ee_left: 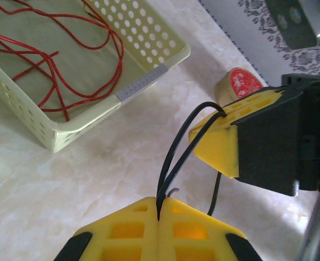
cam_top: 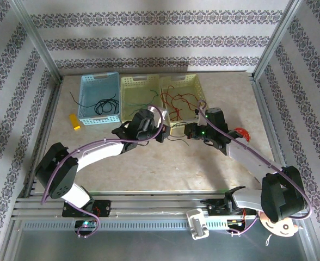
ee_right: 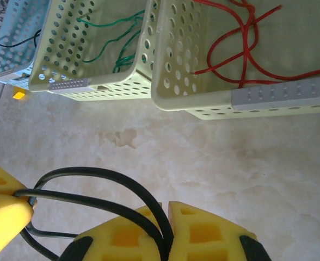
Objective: Untangle the cables
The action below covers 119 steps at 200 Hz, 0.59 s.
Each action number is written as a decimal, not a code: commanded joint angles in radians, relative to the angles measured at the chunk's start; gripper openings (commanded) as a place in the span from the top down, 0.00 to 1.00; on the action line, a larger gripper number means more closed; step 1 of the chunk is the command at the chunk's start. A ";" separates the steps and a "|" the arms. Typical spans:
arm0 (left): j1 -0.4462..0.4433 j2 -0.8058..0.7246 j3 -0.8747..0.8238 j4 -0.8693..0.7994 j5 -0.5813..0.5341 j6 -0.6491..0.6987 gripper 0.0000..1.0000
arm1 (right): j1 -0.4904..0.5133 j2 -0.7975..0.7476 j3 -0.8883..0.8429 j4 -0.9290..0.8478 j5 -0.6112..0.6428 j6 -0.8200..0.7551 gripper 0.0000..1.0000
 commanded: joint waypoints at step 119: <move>0.061 -0.037 -0.030 0.033 0.197 -0.013 1.00 | -0.099 -0.041 -0.035 -0.030 0.188 0.097 0.82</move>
